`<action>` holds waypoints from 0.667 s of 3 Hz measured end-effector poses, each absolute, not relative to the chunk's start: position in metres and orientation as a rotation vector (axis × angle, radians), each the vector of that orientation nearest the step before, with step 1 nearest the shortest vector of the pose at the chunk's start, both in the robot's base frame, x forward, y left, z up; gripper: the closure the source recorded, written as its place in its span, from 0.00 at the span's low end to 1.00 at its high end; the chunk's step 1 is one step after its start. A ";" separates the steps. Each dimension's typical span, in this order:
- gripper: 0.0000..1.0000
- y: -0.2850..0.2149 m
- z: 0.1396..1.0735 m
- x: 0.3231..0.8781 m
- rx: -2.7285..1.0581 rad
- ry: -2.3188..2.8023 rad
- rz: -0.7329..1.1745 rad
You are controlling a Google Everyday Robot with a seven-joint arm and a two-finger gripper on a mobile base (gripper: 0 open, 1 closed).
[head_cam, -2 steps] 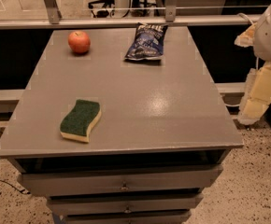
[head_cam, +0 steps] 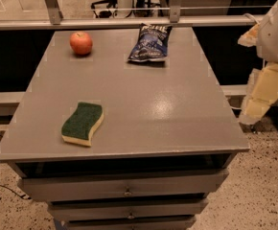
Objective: Pick blue chip bag
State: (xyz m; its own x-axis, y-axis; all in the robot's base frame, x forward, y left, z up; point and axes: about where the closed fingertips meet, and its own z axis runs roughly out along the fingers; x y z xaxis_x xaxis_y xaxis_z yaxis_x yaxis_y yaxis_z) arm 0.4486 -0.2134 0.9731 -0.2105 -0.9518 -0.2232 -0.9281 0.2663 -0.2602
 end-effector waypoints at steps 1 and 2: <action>0.00 -0.200 0.962 0.500 -1.673 2.105 -0.108; 0.00 -0.185 0.948 0.550 -1.604 2.022 -0.046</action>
Offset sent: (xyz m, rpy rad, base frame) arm 0.1649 0.0455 -0.0419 0.3016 -0.2180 0.0403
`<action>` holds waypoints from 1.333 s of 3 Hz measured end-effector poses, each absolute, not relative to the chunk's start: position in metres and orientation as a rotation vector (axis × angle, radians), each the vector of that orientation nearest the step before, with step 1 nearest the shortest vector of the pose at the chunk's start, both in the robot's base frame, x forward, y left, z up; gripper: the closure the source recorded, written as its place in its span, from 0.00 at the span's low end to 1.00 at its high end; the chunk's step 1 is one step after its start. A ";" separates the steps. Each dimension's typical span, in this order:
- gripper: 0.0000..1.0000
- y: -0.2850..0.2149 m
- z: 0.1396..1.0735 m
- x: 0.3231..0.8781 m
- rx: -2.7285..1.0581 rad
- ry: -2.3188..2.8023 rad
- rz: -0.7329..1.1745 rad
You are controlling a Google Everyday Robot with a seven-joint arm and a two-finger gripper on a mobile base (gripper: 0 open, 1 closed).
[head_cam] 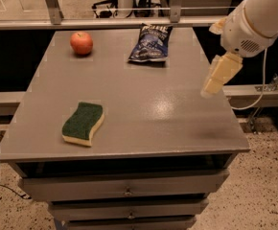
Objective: Pick blue chip bag
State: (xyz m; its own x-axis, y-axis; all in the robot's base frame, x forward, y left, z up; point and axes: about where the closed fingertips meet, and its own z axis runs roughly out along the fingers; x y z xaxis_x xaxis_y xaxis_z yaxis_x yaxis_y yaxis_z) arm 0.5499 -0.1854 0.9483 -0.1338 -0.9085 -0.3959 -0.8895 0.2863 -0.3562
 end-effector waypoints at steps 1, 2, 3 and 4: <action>0.00 -0.158 0.933 0.592 -1.535 1.936 0.046; 0.00 -0.158 0.932 0.593 -1.528 1.936 0.051; 0.00 -0.153 0.929 0.600 -1.446 1.934 0.105; 0.00 -0.142 0.925 0.636 -1.306 1.903 0.176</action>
Offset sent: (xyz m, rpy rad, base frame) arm 0.0347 0.0234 -0.0128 0.1007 -0.0357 0.0206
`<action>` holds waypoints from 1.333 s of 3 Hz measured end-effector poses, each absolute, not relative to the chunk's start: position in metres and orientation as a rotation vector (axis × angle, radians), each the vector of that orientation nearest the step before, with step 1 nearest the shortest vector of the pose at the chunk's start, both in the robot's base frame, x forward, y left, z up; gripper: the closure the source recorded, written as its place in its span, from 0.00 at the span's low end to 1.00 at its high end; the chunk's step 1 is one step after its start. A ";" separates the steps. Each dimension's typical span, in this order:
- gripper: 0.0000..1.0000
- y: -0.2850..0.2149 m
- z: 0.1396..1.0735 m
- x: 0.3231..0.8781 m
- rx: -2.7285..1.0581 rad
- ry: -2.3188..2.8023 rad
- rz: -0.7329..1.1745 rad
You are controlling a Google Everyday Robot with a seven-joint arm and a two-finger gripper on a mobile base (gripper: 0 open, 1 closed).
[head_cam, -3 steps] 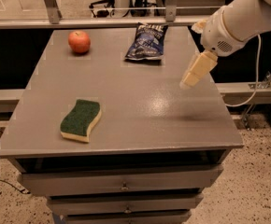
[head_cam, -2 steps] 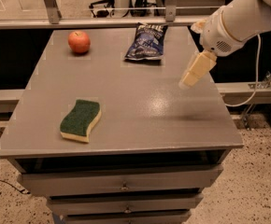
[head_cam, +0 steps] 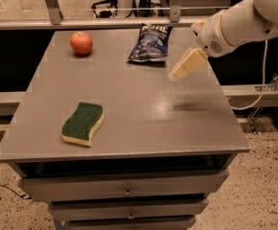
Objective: Pick blue chip bag
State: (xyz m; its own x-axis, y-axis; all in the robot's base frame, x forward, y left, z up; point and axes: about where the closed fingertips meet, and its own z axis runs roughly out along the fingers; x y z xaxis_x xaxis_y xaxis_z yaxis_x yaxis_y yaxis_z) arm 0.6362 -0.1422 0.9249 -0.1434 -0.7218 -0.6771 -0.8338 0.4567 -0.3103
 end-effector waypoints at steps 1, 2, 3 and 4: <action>0.00 -0.128 0.927 0.681 -1.185 1.849 0.248; 0.00 -0.109 0.914 0.733 -1.045 1.829 0.347; 0.00 -0.096 0.906 0.764 -0.964 1.824 0.394; 0.00 -0.084 0.895 0.783 -0.903 1.834 0.429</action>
Offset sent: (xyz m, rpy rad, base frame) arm 0.1398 0.0418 -0.0185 0.3806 -0.0343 -0.1288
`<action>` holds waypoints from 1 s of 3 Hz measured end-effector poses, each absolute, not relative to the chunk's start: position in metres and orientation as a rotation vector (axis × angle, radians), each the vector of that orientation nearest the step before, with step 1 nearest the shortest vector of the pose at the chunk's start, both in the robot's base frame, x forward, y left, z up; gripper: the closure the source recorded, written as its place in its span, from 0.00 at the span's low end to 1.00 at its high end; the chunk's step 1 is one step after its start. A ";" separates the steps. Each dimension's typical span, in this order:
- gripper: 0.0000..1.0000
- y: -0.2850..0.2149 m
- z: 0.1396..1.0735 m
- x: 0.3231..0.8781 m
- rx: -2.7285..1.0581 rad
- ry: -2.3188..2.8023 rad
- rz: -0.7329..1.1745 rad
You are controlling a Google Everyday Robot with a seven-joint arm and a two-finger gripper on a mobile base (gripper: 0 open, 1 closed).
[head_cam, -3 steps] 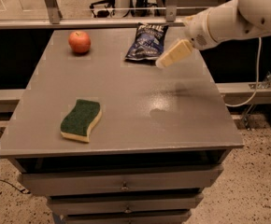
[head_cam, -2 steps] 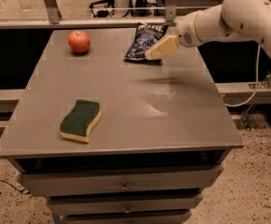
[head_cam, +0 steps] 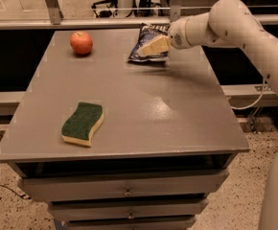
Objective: Pick blue chip bag
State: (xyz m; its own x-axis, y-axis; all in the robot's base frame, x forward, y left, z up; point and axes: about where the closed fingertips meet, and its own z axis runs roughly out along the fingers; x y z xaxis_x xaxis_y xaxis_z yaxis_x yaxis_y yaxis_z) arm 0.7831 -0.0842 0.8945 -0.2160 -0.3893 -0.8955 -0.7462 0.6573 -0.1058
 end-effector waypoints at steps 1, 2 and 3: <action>0.00 -0.071 0.877 0.796 -0.859 1.863 0.457; 0.00 -0.066 0.864 0.798 -0.843 1.889 0.472; 0.16 -0.067 0.857 0.797 -0.828 1.887 0.472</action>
Offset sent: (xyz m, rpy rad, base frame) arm 0.0168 0.0182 -0.0431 0.0447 0.0887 -0.0535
